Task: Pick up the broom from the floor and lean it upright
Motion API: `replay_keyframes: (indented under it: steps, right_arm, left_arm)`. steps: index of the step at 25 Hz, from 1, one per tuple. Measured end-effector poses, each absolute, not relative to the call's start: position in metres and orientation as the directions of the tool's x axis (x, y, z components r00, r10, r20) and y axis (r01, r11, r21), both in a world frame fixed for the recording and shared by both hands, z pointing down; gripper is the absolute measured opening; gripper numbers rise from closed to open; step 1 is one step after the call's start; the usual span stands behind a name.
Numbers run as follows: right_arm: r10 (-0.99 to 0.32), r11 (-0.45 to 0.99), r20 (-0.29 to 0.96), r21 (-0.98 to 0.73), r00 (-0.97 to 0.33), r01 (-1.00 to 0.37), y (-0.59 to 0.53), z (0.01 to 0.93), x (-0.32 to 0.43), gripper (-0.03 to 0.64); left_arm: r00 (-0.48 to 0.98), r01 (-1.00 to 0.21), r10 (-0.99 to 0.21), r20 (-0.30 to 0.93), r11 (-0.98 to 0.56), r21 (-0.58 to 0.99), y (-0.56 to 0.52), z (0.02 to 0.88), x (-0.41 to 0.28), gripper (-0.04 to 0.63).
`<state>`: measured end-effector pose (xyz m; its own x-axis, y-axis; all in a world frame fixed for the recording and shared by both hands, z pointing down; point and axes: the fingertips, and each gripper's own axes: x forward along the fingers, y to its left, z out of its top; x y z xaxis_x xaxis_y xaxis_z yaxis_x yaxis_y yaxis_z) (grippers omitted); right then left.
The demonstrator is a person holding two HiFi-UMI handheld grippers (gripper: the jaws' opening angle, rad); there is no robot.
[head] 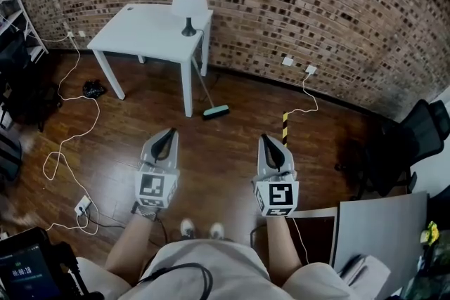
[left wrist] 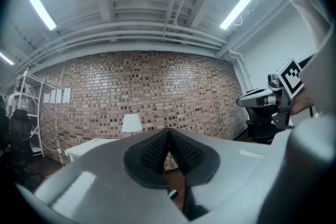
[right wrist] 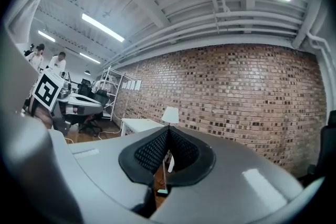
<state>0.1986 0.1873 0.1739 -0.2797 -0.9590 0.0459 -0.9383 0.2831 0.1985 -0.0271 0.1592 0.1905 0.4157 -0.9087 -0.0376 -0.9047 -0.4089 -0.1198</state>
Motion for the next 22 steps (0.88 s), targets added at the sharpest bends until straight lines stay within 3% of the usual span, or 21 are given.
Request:
replay_keyframes:
  steps: [22]
  right_arm:
    - [-0.957, 0.290, 0.050, 0.179, -0.286, -0.940, 0.1864, 0.1782, 0.1982, 0.011]
  left_arm:
    - [0.428, -0.898, -0.903, -0.036, -0.421, -0.129, 0.1613, 0.1932, -0.0240, 0.002]
